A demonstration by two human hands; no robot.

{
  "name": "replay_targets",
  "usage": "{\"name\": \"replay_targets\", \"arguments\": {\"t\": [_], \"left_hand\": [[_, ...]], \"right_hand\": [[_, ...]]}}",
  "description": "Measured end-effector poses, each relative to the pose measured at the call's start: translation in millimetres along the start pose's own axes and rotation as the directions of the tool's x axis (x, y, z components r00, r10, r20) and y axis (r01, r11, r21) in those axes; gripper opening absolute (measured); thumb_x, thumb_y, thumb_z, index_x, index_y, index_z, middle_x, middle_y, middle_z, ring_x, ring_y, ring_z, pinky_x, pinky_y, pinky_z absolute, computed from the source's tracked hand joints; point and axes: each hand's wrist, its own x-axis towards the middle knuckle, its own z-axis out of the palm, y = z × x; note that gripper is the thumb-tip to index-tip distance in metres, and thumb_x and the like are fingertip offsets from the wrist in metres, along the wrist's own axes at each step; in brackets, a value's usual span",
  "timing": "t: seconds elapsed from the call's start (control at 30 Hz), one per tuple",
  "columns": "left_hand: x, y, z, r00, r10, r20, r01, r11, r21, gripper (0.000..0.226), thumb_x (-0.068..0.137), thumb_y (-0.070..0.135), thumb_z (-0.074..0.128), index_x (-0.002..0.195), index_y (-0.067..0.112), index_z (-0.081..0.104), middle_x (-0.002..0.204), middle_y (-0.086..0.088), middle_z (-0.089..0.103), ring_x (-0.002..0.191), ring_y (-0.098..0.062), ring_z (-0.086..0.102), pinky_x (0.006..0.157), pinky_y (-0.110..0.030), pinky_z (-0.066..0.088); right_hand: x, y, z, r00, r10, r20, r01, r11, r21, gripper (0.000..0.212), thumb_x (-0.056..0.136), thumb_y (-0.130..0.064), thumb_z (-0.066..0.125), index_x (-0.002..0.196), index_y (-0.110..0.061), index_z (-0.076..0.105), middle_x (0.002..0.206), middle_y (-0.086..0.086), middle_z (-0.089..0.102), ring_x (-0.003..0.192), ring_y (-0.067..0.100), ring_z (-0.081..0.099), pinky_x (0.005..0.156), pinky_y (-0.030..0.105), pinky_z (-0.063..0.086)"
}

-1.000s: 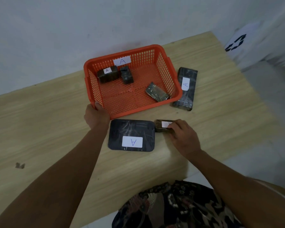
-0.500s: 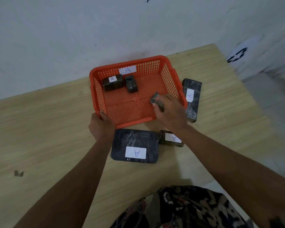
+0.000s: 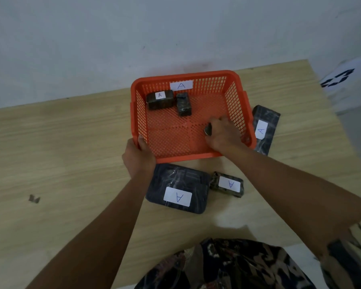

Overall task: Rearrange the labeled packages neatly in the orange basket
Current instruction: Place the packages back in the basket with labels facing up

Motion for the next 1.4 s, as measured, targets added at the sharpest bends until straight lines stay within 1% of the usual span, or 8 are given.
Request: {"name": "replay_targets", "arguments": {"t": [0.17,0.3,0.4,0.53,0.77,0.97,1.2,1.4], "left_hand": [[-0.9,-0.6,-0.6,1.0,0.007,0.005,-0.007,1.0,-0.004,0.035,0.098,0.037,0.041,0.089,0.008,0.059,0.085,-0.013,0.066,0.078,-0.031,0.058,0.07,-0.036,0.043],[-0.3,0.4,-1.8,1.0,0.002,0.02,-0.002,1.0,-0.012,0.036,0.099,0.038,0.04,0.089,0.008,0.059,0.081,-0.008,0.062,0.074,-0.027,0.054,0.068,-0.036,0.042],[-1.2,1.5,-2.4,1.0,-0.006,0.018,0.007,1.0,-0.013,0.034,0.099,0.037,0.041,0.085,0.011,0.056,0.076,-0.002,0.057,0.069,-0.022,0.051,0.065,-0.033,0.037],[-1.9,1.3,-2.4,1.0,-0.004,0.013,0.004,1.0,-0.01,0.031,0.099,0.037,0.041,0.081,0.015,0.053,0.072,0.002,0.054,0.065,-0.017,0.047,0.064,-0.03,0.033],[-1.0,0.6,-1.6,1.0,0.0,0.011,0.001,1.0,-0.009,0.03,0.098,0.038,0.042,0.082,0.016,0.054,0.071,0.003,0.055,0.066,-0.02,0.05,0.065,-0.031,0.035],[0.9,-1.3,-2.5,0.999,-0.021,0.041,0.021,1.0,-0.013,0.032,0.098,0.041,0.041,0.083,0.016,0.055,0.073,0.001,0.058,0.071,-0.024,0.057,0.065,-0.034,0.043],[14.7,1.2,-9.0,0.991,-0.031,0.129,0.033,0.999,-0.017,0.032,0.09,0.045,0.053,0.108,0.019,0.058,0.086,0.008,0.062,0.081,-0.016,0.065,0.07,-0.034,0.054],[57.9,34.5,-6.7,0.985,0.038,0.169,-0.034,0.999,-0.026,0.038,0.09,0.05,0.052,0.111,0.019,0.06,0.087,0.011,0.063,0.074,-0.007,0.062,0.061,-0.026,0.05]], "right_hand": [[-2.9,-14.3,-8.0,0.999,-0.03,-0.033,0.042,0.865,0.501,0.07,0.076,-0.036,0.076,0.14,-0.032,0.049,0.141,0.005,0.048,0.127,0.022,0.048,0.107,0.032,0.036],[1.1,-28.8,-15.5,0.97,0.078,0.231,-0.243,0.383,0.891,0.058,0.078,-0.018,0.076,0.133,-0.025,0.06,0.125,-0.005,0.061,0.109,0.011,0.058,0.081,0.027,0.055],[0.1,-27.6,-20.6,0.889,-0.109,0.444,-0.443,0.034,0.896,0.049,0.081,0.007,0.066,0.125,-0.014,0.06,0.124,0.011,0.062,0.117,0.025,0.061,0.084,0.036,0.06],[-6.1,-20.7,-18.8,0.863,-0.212,0.459,-0.482,-0.073,0.873,0.045,0.081,0.021,0.057,0.114,-0.009,0.06,0.119,0.019,0.064,0.116,0.031,0.064,0.09,0.036,0.059],[-3.7,-18.9,-5.6,0.909,-0.174,0.378,-0.337,0.227,0.914,0.034,0.078,0.015,0.068,0.096,-0.014,0.072,0.125,0.018,0.062,0.111,0.028,0.067,0.082,0.03,0.06],[14.5,-47.3,11.1,0.975,-0.02,0.223,-0.207,0.3,0.931,0.021,0.076,-0.007,0.083,0.085,-0.016,0.066,0.113,0.01,0.066,0.101,0.022,0.069,0.074,0.025,0.06],[43.6,-79.9,16.4,0.992,-0.12,0.038,0.038,0.57,0.821,0.051,0.076,-0.003,0.079,0.121,-0.022,0.065,0.128,0.006,0.062,0.117,0.017,0.058,0.095,0.026,0.053],[52.2,-89.2,24.5,0.976,-0.216,-0.009,0.163,0.708,0.687,0.049,0.079,-0.004,0.076,0.125,-0.016,0.064,0.127,0.005,0.062,0.112,0.015,0.059,0.085,0.014,0.045]]}}
